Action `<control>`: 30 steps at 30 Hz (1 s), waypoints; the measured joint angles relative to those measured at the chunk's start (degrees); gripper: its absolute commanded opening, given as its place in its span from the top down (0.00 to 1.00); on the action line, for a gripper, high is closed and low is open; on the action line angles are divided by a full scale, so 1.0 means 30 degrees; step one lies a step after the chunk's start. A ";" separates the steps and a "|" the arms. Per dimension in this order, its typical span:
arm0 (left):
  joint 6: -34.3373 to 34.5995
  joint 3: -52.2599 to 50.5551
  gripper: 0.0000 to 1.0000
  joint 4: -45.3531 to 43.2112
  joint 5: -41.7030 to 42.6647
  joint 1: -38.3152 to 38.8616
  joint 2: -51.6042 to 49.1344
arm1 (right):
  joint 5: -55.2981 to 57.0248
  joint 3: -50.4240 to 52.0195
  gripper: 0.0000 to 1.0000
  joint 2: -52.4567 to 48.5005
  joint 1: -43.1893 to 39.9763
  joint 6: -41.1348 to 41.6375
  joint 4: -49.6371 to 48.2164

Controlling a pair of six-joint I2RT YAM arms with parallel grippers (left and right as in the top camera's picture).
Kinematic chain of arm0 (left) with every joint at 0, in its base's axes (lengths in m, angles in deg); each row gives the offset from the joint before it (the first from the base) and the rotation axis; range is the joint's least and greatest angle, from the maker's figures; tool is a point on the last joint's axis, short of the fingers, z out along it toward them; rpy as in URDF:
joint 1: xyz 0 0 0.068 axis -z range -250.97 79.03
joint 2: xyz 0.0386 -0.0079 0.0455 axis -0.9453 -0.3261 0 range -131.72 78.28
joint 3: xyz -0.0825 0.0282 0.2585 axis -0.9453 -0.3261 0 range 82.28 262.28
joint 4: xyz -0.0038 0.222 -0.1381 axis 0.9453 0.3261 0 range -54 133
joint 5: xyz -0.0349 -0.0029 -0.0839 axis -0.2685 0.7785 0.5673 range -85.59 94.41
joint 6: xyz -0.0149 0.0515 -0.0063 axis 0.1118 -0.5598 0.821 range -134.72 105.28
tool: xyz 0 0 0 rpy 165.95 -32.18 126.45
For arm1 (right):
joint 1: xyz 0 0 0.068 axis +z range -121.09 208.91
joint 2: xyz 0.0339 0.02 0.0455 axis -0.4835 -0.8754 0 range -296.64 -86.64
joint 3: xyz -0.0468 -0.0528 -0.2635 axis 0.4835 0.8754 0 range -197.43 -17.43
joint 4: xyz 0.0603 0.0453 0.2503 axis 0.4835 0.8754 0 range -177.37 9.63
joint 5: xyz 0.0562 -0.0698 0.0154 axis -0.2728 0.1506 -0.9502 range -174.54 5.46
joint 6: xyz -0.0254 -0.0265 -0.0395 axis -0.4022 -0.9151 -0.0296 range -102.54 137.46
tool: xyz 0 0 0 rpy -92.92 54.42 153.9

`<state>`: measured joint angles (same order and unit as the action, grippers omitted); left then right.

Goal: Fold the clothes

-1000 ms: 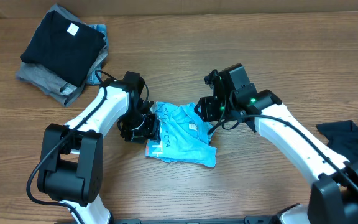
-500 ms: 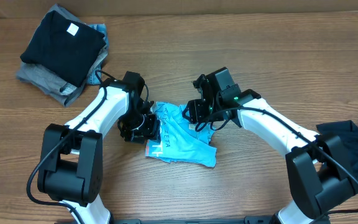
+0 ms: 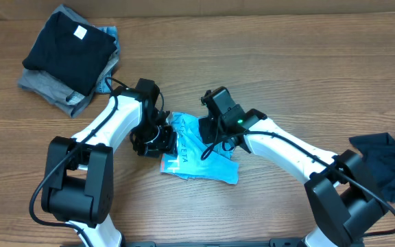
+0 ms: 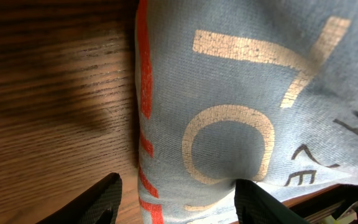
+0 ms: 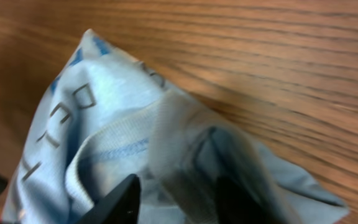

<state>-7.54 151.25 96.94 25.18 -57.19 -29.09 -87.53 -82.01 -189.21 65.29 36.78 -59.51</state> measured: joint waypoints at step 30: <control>0.0000 -0.0022 0.39 -0.0350 0.0000 0.0000 0.0000 | 0.4284 -0.1056 0.43 0.2863 -0.3599 0.0313 0.5421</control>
<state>-7.54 151.18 95.90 25.18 -57.19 -29.09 -74.68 -85.18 -180.62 54.50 37.72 -43.25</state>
